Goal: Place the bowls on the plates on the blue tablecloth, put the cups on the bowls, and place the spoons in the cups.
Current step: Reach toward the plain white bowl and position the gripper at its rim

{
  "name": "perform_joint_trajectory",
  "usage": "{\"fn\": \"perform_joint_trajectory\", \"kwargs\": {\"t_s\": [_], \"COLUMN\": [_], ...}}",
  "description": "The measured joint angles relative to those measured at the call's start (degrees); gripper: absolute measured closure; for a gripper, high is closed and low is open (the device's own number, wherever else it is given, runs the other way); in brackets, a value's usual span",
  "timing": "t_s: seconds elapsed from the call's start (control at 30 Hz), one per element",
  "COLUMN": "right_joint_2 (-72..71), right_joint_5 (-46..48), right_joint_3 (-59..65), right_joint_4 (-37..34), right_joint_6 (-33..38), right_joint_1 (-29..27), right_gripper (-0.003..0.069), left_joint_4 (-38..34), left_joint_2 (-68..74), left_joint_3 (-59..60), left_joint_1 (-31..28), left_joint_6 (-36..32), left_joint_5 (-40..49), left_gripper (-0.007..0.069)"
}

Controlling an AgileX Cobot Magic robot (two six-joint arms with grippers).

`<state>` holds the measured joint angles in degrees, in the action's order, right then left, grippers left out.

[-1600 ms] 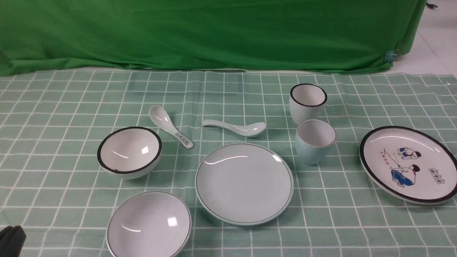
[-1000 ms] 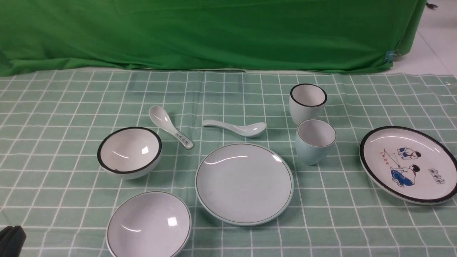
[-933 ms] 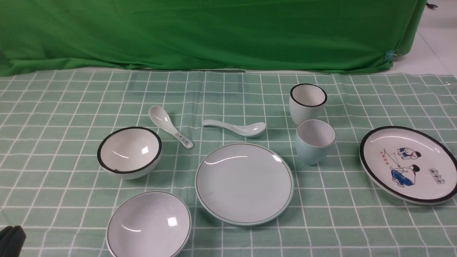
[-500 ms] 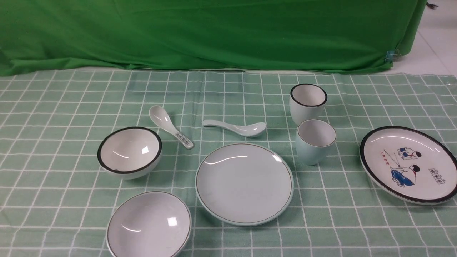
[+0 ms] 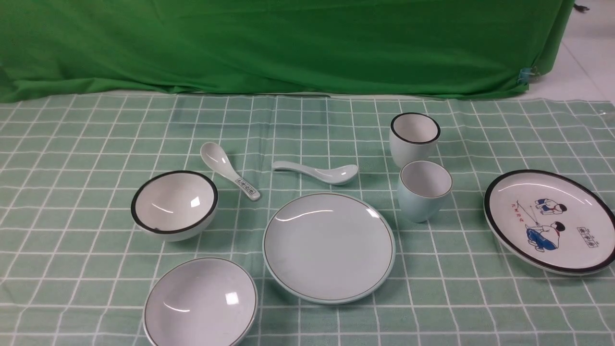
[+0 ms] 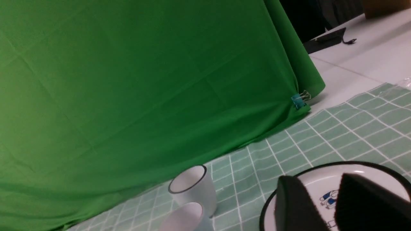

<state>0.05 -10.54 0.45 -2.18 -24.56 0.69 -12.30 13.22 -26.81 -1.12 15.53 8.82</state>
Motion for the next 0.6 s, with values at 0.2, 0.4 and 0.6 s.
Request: {"fn": "perform_joint_trajectory", "kwargs": {"t_s": [0.2, 0.4, 0.6], "right_joint_2": [0.00, 4.41, 25.69], "right_joint_5": [-3.92, 16.55, 44.80], "right_joint_3": [0.00, -13.99, -32.61], "right_joint_4": [-0.13, -0.19, -0.15], "right_joint_6": [-0.47, 5.95, 19.45], "right_joint_1": [0.00, 3.11, 9.53], "right_gripper": [0.0424, 0.0578, 0.0636], "left_joint_4": [3.85, -1.52, 1.50], "left_joint_2": [21.08, 45.82, 55.84], "left_joint_3": [-9.43, -11.53, -15.44], "left_joint_1": [0.00, 0.05, 4.99], "left_joint_6": [-5.62, -19.68, -19.03], "left_joint_5": [26.37, 36.33, 36.47], "left_gripper": [0.0607, 0.0611, 0.0624]}}
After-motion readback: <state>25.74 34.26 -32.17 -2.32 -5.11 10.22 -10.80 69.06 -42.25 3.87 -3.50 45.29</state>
